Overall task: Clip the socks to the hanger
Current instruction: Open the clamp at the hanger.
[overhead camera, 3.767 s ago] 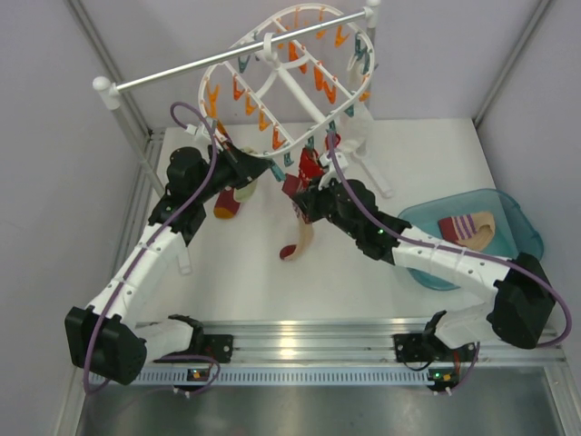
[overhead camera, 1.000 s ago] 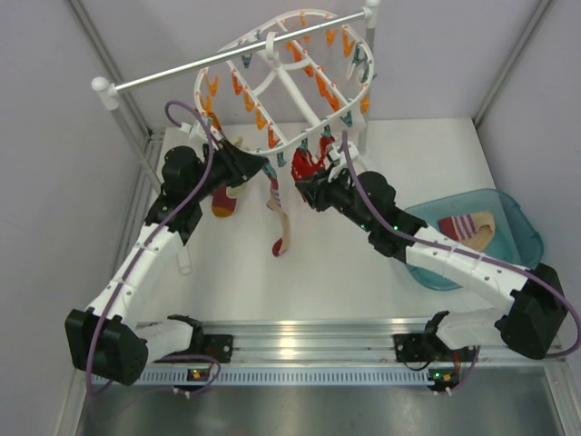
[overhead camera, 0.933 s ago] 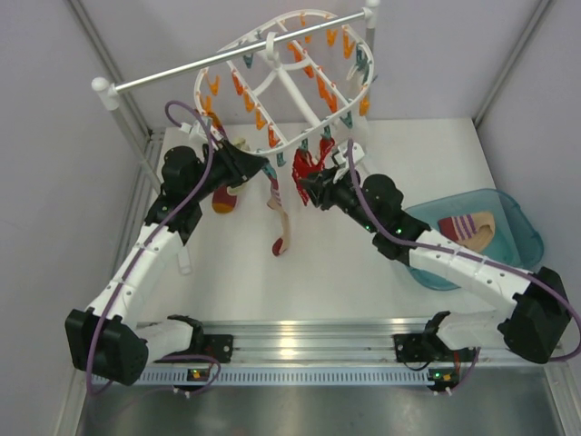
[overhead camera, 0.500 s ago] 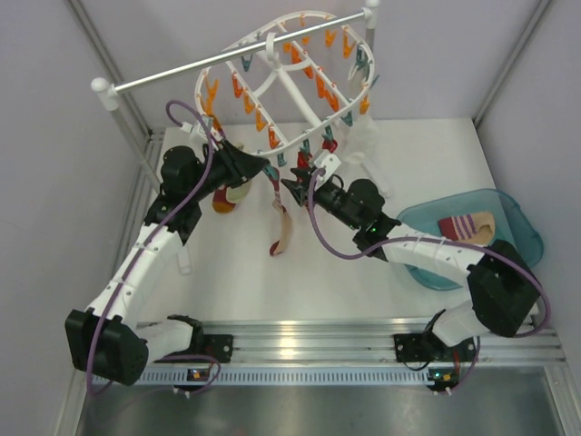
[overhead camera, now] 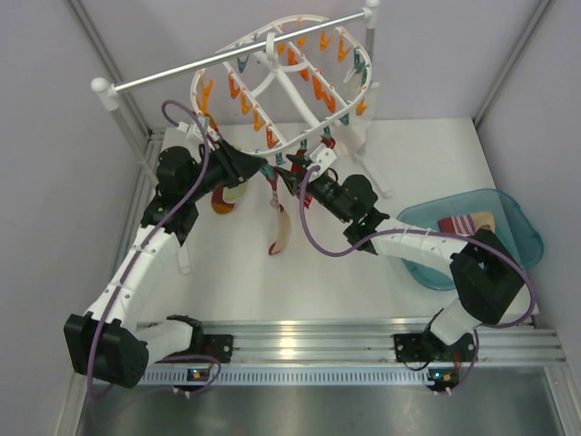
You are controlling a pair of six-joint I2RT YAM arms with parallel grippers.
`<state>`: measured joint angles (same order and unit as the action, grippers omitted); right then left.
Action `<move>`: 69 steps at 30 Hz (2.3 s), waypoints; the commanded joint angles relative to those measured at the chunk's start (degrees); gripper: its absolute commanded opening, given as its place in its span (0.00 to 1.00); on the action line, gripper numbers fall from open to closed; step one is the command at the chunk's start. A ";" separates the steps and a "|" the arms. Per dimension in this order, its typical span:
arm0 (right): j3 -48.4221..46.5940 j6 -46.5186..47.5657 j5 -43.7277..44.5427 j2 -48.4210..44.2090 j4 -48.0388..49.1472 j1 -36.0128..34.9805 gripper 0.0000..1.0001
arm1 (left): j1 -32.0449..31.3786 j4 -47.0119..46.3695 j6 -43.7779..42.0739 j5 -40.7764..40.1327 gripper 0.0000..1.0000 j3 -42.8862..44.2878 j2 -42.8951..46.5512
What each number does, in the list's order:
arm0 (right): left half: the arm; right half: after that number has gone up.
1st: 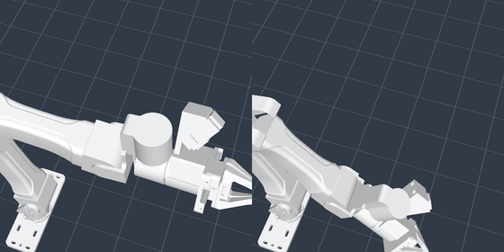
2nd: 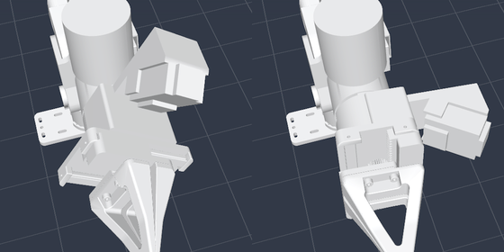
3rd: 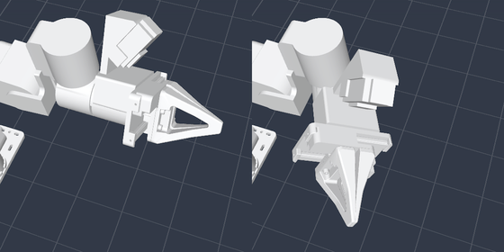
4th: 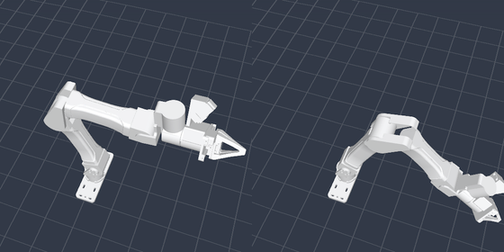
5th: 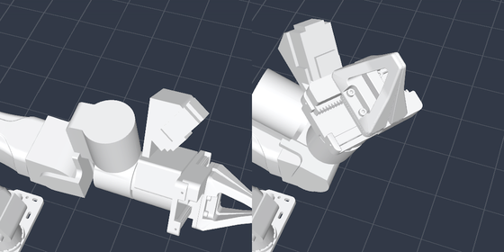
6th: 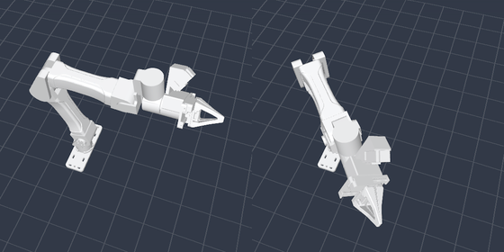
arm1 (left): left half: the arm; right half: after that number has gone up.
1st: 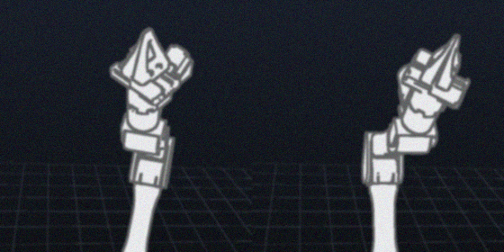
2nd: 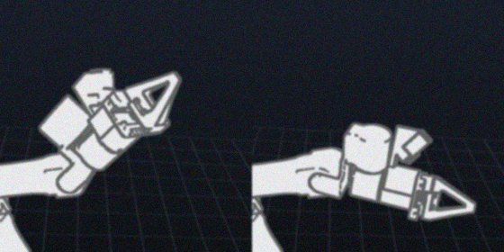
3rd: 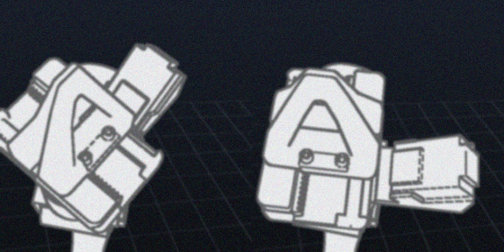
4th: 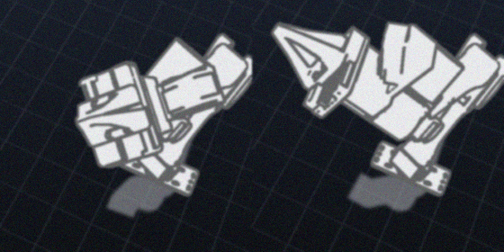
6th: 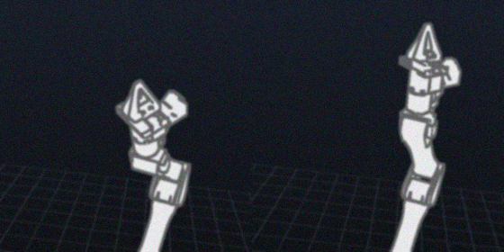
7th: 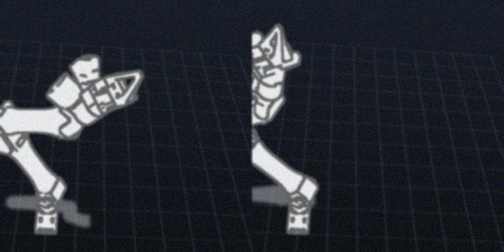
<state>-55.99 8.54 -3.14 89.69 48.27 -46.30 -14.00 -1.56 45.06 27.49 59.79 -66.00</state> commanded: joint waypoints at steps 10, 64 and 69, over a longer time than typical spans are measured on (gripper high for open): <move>2.10 2.45 -2.75 -4.86 -1.77 1.13 0.49 | 0.99 -1.86 0.21 0.55 0.45 -0.02 2.36; -22.57 -0.97 -12.33 -3.21 -43.07 3.68 0.00 | -3.04 0.33 -21.23 7.85 0.52 3.05 8.08; -23.73 -2.91 -14.88 -3.82 -47.74 3.76 0.00 | -8.85 -1.06 -23.96 -0.75 0.49 3.23 6.67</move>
<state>-77.06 7.29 -15.99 87.37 5.63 -42.35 -20.60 0.21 24.23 31.66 60.93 -58.94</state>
